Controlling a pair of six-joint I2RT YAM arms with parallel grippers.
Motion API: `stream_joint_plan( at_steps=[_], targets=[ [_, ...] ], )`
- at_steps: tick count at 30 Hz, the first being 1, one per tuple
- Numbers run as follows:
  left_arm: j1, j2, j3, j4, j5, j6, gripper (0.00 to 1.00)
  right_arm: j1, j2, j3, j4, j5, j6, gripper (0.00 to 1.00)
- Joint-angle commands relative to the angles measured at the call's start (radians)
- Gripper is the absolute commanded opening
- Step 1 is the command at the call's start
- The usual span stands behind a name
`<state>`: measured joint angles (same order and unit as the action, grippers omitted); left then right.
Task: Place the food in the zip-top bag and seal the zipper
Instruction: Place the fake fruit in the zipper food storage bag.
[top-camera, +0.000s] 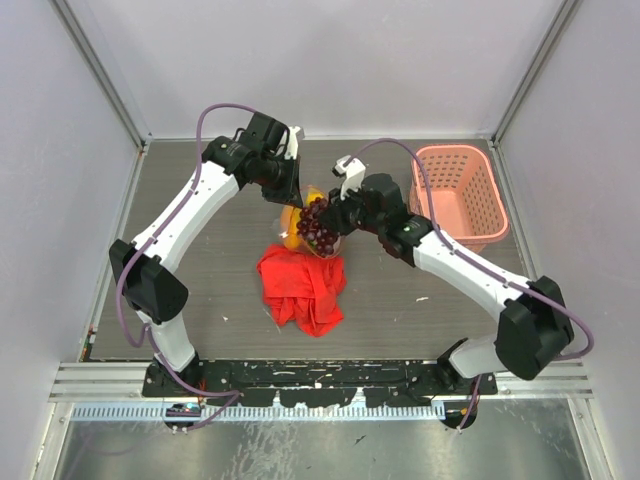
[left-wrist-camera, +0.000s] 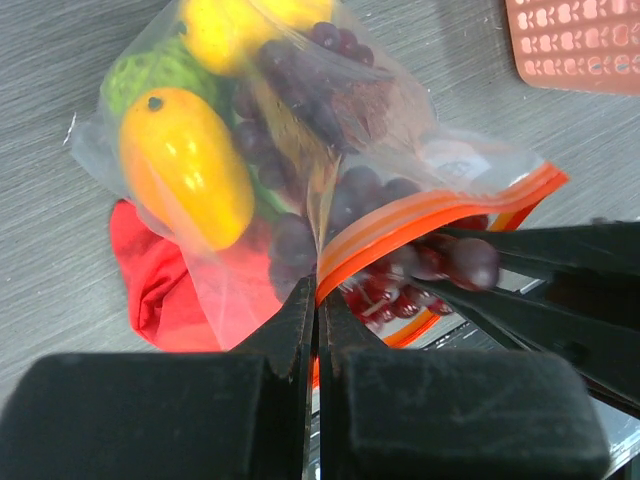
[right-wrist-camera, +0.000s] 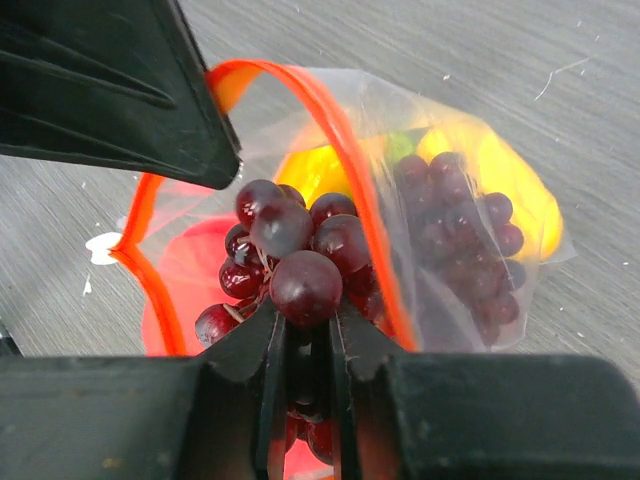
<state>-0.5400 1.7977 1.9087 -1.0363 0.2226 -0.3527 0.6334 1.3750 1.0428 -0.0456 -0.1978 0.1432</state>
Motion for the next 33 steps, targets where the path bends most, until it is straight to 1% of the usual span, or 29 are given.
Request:
stream_joint_plan(
  at_steps=[1,3,7,11,12,19,21,24,25,29,30,33],
  targets=[
    [0.005,-0.020,0.011,0.039,0.027,-0.006,0.00,0.006,0.039,0.072,0.061,-0.025,-0.012,0.05],
    [0.005,-0.020,0.011,0.042,0.035,-0.005,0.00,0.006,0.064,0.089,0.065,-0.003,-0.007,0.12],
    [0.003,-0.014,0.014,0.037,0.044,-0.005,0.00,0.006,0.106,0.156,0.052,0.023,-0.001,0.41],
    [0.003,-0.018,0.013,0.037,0.037,-0.001,0.00,0.006,0.085,0.190,0.032,0.058,-0.015,0.63],
    [0.003,-0.018,0.014,0.036,0.036,0.000,0.00,0.005,0.076,0.196,0.020,0.069,-0.020,0.66],
    [0.004,-0.015,0.015,0.034,0.037,0.000,0.00,0.006,-0.015,0.202,-0.027,0.095,-0.080,0.75],
    [0.004,-0.017,0.015,0.035,0.034,0.001,0.00,0.006,-0.042,0.183,-0.031,0.125,-0.103,0.80],
    [0.004,-0.016,0.015,0.034,0.032,0.001,0.00,0.006,-0.088,0.136,-0.034,0.182,-0.115,0.94],
    [0.004,-0.014,0.014,0.033,0.032,0.001,0.00,0.004,-0.099,0.129,-0.046,0.201,-0.113,0.95],
    [0.004,-0.012,0.018,0.034,0.035,0.000,0.00,-0.006,-0.087,0.155,-0.159,0.238,-0.071,0.94],
    [0.004,-0.012,0.018,0.033,0.035,0.000,0.00,-0.006,-0.079,0.160,-0.185,0.237,-0.055,0.99],
    [0.004,-0.011,0.018,0.034,0.035,0.000,0.00,-0.006,-0.068,0.144,-0.223,0.239,0.004,1.00]
  ],
)
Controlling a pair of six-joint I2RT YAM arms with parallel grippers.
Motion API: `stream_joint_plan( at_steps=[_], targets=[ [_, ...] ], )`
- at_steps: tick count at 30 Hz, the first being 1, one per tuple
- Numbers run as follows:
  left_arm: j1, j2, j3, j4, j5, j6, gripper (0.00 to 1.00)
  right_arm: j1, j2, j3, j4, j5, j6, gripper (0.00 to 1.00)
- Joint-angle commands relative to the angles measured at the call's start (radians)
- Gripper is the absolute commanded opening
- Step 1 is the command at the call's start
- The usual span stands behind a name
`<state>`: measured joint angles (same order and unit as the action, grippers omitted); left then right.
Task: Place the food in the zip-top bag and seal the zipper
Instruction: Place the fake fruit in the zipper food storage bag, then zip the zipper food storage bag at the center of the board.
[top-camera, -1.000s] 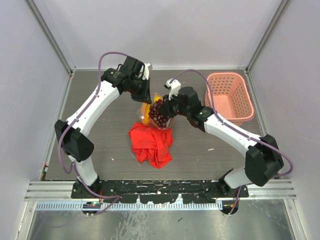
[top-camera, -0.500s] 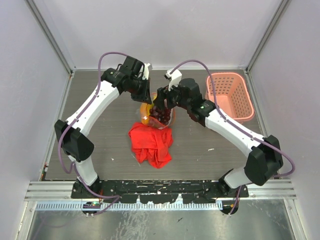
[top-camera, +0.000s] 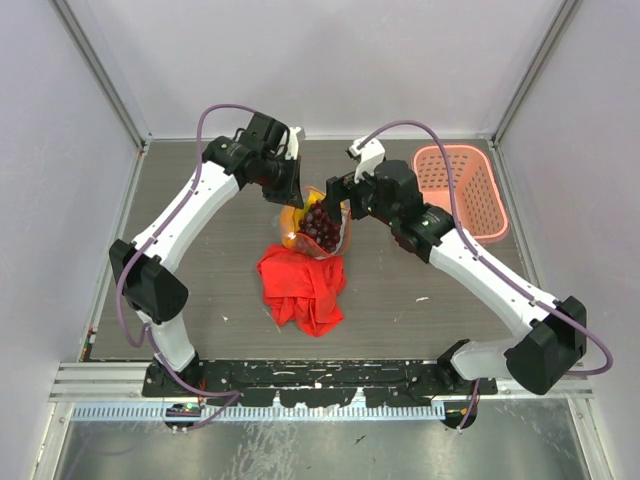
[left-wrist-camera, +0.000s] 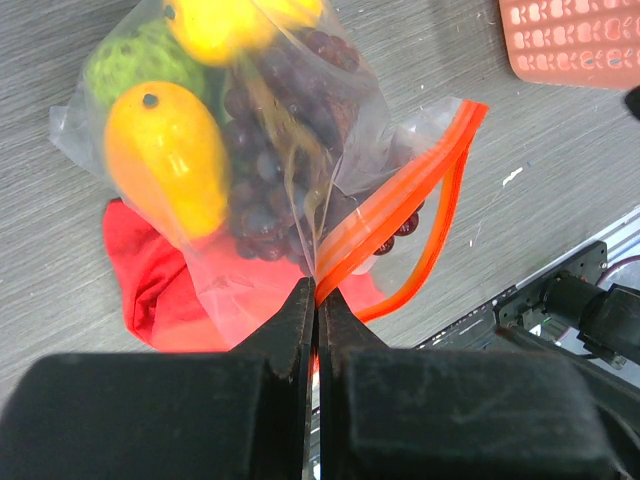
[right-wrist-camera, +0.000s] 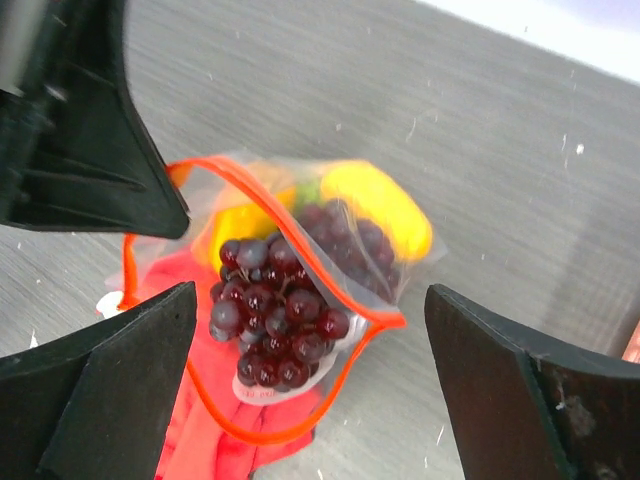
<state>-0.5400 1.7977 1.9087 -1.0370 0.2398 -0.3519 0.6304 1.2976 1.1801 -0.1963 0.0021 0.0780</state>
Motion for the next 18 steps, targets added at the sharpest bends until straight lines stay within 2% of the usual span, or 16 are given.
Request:
stream_joint_plan(
  at_steps=[1,8,12,15,18],
  targets=[
    [0.005,-0.012,0.018,0.035,0.018,-0.001,0.00,-0.004,0.007,-0.015,-0.070,0.048,0.092,1.00],
    [0.003,-0.014,0.018,0.035,0.018,0.001,0.00,-0.003,-0.003,-0.118,-0.043,0.108,0.237,0.98],
    [0.003,-0.012,0.018,0.033,0.018,-0.002,0.00,-0.004,0.003,-0.151,-0.039,0.113,0.283,0.82],
    [0.003,-0.014,0.017,0.034,0.018,-0.002,0.00,-0.004,-0.007,-0.194,-0.009,0.120,0.311,0.63],
    [0.003,-0.011,0.016,0.035,0.017,-0.002,0.00,-0.004,-0.010,-0.235,0.033,0.127,0.330,0.52]
  ],
)
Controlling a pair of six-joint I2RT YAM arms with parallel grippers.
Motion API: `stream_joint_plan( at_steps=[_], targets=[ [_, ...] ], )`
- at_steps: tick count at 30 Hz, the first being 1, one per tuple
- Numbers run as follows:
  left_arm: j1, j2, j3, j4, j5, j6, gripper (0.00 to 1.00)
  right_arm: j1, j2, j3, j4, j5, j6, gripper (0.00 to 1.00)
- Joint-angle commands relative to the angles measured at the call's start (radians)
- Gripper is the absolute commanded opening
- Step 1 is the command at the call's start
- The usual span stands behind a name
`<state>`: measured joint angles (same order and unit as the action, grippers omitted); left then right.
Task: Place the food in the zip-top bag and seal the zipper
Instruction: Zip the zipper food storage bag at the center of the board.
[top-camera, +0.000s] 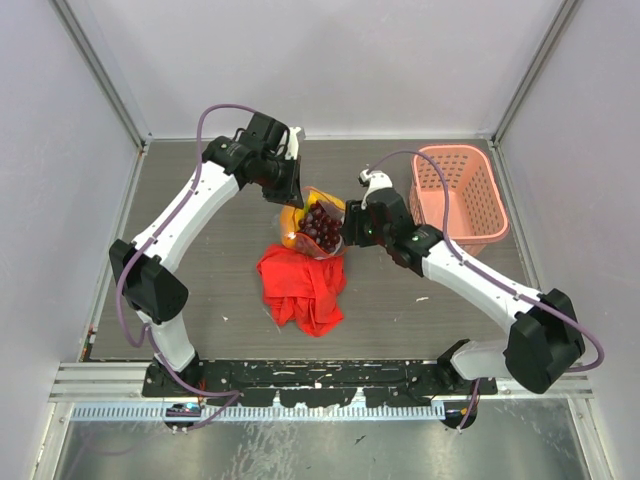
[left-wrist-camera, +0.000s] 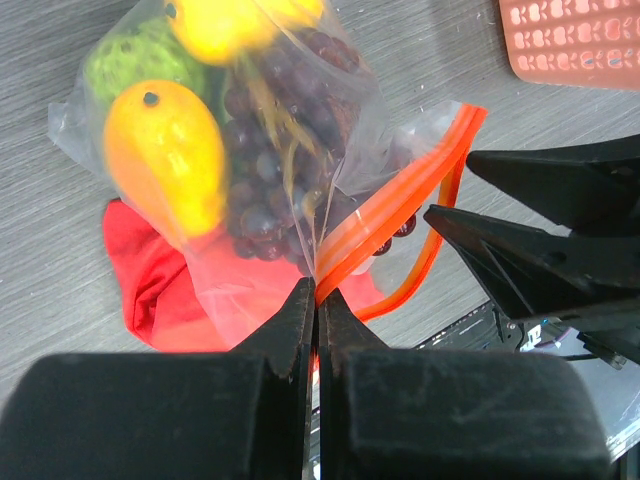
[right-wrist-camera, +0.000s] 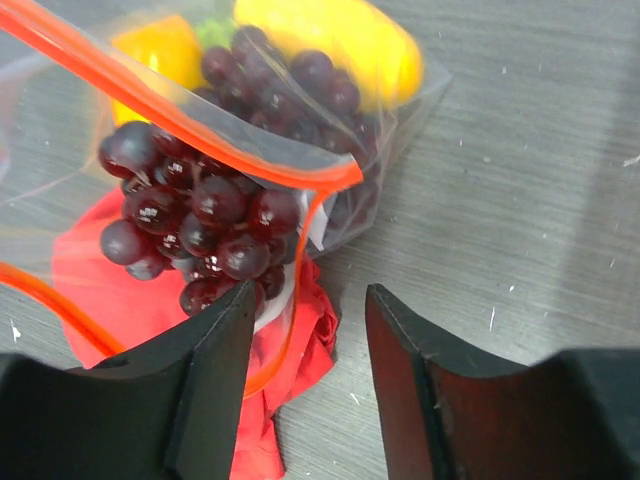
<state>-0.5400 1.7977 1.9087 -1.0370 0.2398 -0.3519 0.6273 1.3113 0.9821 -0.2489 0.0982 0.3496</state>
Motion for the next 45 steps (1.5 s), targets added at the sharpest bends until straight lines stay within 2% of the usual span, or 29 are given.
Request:
stream_joint_plan(
  at_steps=[1,5,7,13,20,23,31,36,39,45],
  targets=[
    [0.003,-0.011,0.015,0.036,0.018,-0.003,0.00,-0.002,-0.019,-0.045,0.096,0.035,0.064,0.49],
    [0.003,-0.009,0.015,0.036,0.023,-0.005,0.00,-0.001,0.006,-0.064,0.131,0.022,0.082,0.36],
    [0.003,-0.009,0.015,0.036,0.021,-0.001,0.00,-0.001,0.010,-0.050,0.131,0.017,0.084,0.26],
    [0.005,0.010,0.038,0.036,-0.001,0.007,0.00,-0.002,-0.010,0.116,0.019,0.051,0.039,0.01],
    [0.004,0.039,0.106,0.024,-0.006,-0.006,0.00,-0.001,0.002,0.312,-0.143,0.106,0.017,0.00],
    [0.005,0.058,0.142,0.024,0.015,-0.019,0.00,-0.001,0.015,0.373,-0.215,0.195,0.013,0.00],
    [0.004,0.073,0.119,0.101,0.118,-0.063,0.00,-0.046,0.031,0.421,-0.314,0.257,0.040,0.00],
    [0.006,0.040,0.081,0.166,0.130,-0.073,0.26,-0.093,0.053,0.431,-0.324,0.185,0.087,0.00],
    [0.012,-0.023,0.010,0.245,0.113,-0.081,0.37,-0.103,0.062,0.464,-0.334,0.183,0.086,0.00],
    [0.029,-0.224,-0.300,0.561,0.108,-0.124,0.58,-0.124,0.100,0.540,-0.371,0.180,0.078,0.00]
  ],
)
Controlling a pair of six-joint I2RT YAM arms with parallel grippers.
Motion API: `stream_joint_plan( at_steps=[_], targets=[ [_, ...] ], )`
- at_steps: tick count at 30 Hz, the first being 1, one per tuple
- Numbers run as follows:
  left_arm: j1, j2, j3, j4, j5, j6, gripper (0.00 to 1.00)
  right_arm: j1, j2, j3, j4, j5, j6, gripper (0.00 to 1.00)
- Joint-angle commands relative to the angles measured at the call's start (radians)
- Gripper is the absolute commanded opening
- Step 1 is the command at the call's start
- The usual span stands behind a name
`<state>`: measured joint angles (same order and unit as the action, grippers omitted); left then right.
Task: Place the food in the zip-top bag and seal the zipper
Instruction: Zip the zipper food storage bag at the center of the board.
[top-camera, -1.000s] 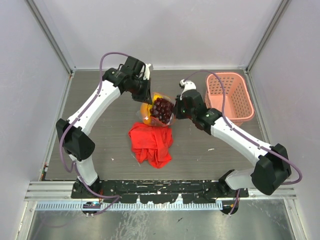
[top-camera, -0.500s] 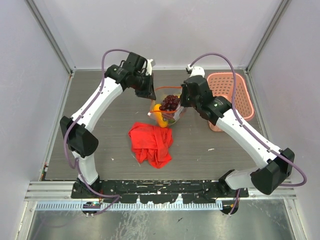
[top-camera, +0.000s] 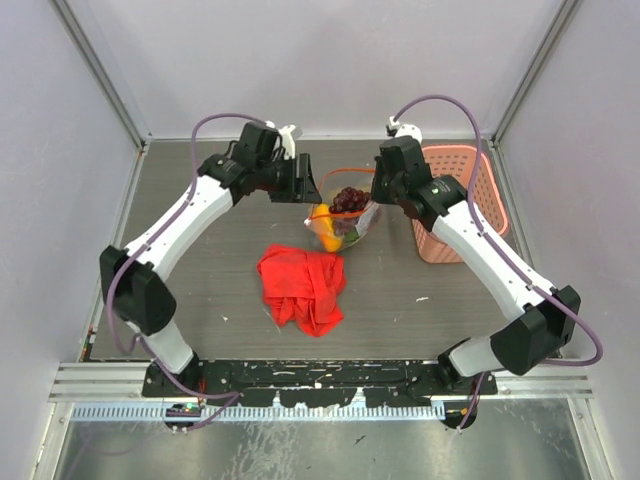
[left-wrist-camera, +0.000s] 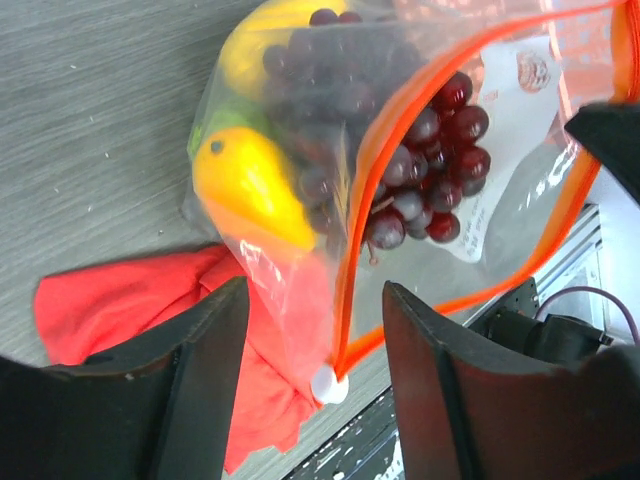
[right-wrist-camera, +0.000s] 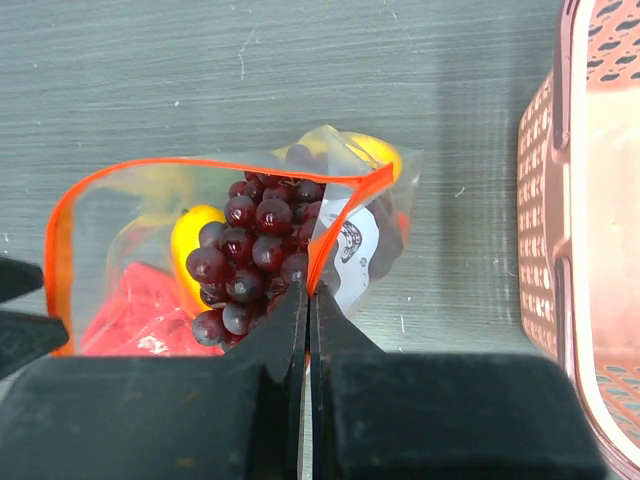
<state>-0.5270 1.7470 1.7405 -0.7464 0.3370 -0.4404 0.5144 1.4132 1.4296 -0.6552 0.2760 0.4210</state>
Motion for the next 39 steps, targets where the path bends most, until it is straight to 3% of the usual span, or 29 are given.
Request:
stream_joint_plan(
  at_steps=[1,7,13,18,33,39],
  targets=[
    [0.019,-0.203,-0.179,0.312,0.007,-0.040,0.61,-0.015,0.004,0.100,0.029,-0.002,0.007,0.00],
    [0.030,-0.395,-0.468,0.559,-0.047,-0.039,0.81,-0.028,0.025,0.125,0.021,-0.021,0.013,0.00],
    [0.030,-0.513,-0.730,0.881,-0.001,-0.008,0.83,-0.033,0.033,0.134,0.021,-0.038,0.012,0.00],
    [0.030,-0.485,-0.888,1.193,0.017,0.011,0.84,-0.034,0.024,0.112,0.034,-0.067,0.016,0.00],
    [0.022,-0.229,-1.077,1.764,0.154,0.040,0.67,-0.036,0.026,0.097,0.061,-0.130,0.012,0.00],
    [0.019,-0.148,-1.061,1.851,0.171,0.061,0.58,-0.037,0.028,0.093,0.062,-0.140,0.009,0.00]
  ],
)
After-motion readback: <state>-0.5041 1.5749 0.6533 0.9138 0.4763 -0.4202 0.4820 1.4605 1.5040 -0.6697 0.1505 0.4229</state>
